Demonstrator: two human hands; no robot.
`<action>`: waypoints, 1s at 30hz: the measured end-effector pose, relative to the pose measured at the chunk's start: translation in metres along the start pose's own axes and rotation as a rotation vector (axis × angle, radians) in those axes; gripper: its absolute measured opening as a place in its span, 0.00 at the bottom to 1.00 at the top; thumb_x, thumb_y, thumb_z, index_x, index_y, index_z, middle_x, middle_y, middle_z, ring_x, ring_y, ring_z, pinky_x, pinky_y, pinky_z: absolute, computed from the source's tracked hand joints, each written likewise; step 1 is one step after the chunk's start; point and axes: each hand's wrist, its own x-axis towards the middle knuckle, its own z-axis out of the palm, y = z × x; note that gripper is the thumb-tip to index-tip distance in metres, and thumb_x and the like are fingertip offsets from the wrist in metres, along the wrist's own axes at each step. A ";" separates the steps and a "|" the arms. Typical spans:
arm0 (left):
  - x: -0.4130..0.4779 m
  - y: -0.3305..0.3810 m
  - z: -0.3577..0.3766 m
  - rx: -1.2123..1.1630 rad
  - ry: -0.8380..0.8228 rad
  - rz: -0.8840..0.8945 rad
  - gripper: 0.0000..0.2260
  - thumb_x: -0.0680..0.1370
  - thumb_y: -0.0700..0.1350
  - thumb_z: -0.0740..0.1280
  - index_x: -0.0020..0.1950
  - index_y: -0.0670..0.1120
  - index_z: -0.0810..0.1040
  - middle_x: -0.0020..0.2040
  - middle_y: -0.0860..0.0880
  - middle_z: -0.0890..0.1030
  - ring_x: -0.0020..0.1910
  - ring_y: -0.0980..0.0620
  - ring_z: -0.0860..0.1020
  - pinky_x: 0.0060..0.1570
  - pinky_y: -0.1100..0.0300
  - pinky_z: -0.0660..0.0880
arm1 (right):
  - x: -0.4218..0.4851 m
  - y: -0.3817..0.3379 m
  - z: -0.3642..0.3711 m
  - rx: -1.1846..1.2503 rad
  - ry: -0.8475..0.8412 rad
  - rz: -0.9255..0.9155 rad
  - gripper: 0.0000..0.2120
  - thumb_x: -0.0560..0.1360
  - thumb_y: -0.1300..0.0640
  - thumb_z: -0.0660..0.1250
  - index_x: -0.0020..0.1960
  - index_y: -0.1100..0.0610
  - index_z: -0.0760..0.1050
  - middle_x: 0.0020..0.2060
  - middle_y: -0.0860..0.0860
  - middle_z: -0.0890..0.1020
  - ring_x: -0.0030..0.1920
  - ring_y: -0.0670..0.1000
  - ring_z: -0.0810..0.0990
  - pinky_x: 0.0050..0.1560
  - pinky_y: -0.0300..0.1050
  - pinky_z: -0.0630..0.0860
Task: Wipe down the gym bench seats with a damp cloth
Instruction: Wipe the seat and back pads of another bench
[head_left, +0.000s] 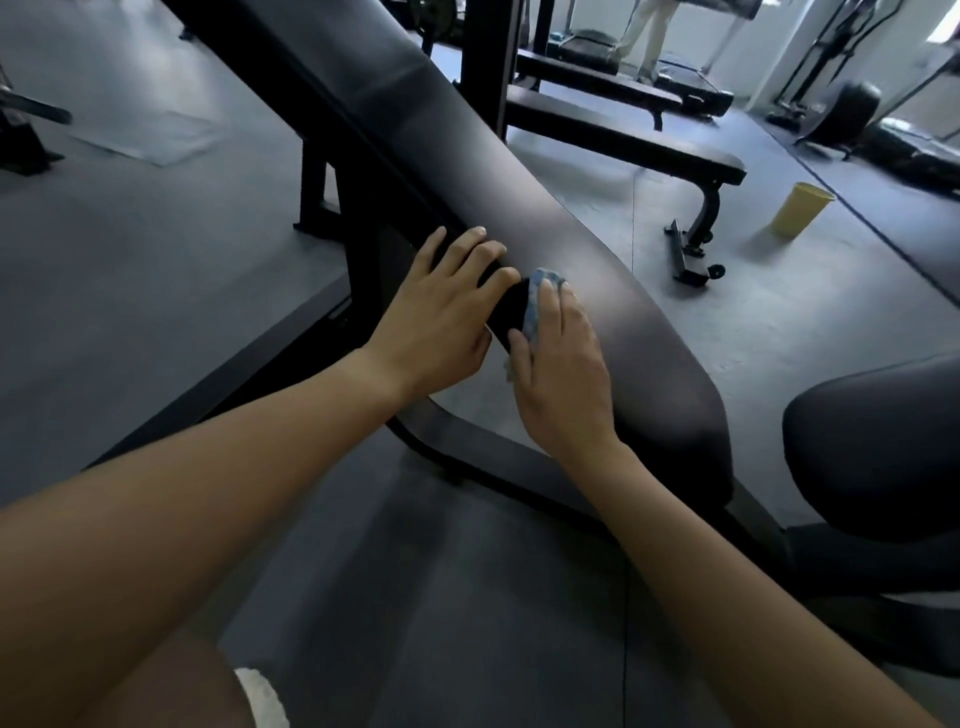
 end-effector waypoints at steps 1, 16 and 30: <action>0.000 0.000 0.001 -0.002 0.003 0.001 0.23 0.76 0.46 0.62 0.72 0.47 0.70 0.74 0.44 0.69 0.80 0.41 0.61 0.79 0.39 0.55 | -0.005 0.009 -0.004 0.002 -0.023 -0.044 0.30 0.85 0.47 0.56 0.82 0.59 0.53 0.79 0.60 0.60 0.80 0.58 0.59 0.80 0.53 0.58; -0.001 0.005 0.002 -0.024 -0.016 -0.005 0.24 0.75 0.45 0.60 0.72 0.45 0.70 0.75 0.43 0.68 0.81 0.40 0.58 0.79 0.39 0.55 | -0.045 0.036 -0.008 0.153 0.101 0.105 0.22 0.85 0.50 0.54 0.75 0.60 0.64 0.73 0.57 0.71 0.71 0.58 0.72 0.68 0.58 0.72; 0.001 0.004 0.003 -0.007 -0.014 -0.005 0.24 0.76 0.46 0.62 0.73 0.45 0.70 0.75 0.43 0.68 0.80 0.39 0.59 0.78 0.39 0.55 | -0.038 0.049 -0.015 0.091 -0.050 0.002 0.33 0.82 0.44 0.62 0.81 0.55 0.55 0.80 0.53 0.61 0.80 0.52 0.60 0.78 0.52 0.62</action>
